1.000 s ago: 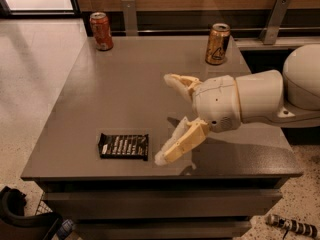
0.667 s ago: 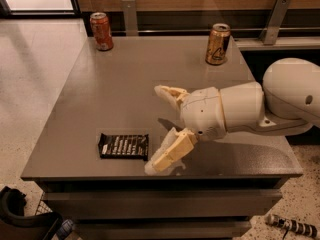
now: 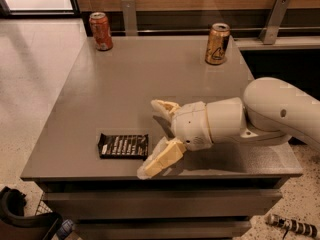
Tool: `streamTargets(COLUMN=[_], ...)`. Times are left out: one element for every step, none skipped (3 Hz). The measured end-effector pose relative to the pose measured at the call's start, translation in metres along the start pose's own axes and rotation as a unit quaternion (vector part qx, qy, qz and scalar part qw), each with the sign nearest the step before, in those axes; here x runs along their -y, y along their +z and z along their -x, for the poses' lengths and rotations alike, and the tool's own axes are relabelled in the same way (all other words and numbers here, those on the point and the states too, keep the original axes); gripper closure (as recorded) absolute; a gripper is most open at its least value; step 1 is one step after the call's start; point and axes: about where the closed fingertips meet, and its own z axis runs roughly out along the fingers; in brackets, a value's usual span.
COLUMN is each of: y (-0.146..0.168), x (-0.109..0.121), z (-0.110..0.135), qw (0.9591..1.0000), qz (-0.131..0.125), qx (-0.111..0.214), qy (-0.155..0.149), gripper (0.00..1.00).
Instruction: Move rxbar chocolate near coke can
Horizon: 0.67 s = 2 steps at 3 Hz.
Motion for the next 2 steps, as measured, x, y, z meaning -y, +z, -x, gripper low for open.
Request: streamTargets(y=[0.0072, 0.0130], x=[0.0049, 0.0026], z=[-0.0076, -0.0125], qw=[0.9997, 0.9995], qz=[-0.013, -0.016], qx=[-0.001, 0.004], qy=[0.019, 0.026], gripper=[0.00, 0.00])
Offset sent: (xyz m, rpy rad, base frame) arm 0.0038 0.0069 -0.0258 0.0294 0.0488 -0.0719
